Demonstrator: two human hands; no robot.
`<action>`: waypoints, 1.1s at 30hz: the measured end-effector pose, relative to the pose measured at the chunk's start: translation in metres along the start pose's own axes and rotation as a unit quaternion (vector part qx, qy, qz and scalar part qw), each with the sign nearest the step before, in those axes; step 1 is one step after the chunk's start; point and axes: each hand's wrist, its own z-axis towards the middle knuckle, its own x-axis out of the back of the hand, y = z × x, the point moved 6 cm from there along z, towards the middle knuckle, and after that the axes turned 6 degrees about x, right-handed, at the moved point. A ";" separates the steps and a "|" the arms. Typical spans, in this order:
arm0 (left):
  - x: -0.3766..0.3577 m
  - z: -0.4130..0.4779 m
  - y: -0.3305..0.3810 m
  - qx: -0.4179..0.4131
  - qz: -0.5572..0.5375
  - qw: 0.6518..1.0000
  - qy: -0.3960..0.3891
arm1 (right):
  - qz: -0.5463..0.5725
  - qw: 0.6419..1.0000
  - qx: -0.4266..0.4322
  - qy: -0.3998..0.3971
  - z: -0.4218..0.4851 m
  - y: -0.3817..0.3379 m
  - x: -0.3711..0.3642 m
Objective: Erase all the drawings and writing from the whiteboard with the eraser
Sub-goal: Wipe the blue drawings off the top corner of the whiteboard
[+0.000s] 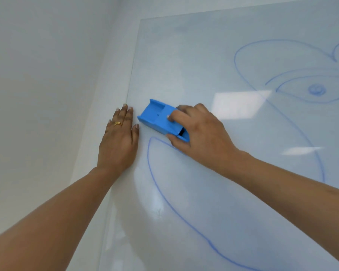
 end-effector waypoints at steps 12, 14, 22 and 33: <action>-0.002 -0.033 -0.006 0.000 0.005 1.000 -0.010 | -0.032 0.986 -0.162 -0.017 0.017 0.073 0.030; -0.001 -0.036 -0.005 0.000 0.000 1.000 -0.010 | -0.050 0.982 -0.176 -0.048 0.021 0.076 0.025; 0.000 -0.052 -0.007 0.005 -0.013 1.000 -0.006 | -0.019 0.989 -0.122 -0.083 0.003 0.027 0.006; 0.001 -0.062 -0.004 0.020 -0.002 1.000 -0.012 | -0.046 0.995 0.036 -0.076 -0.038 -0.024 -0.001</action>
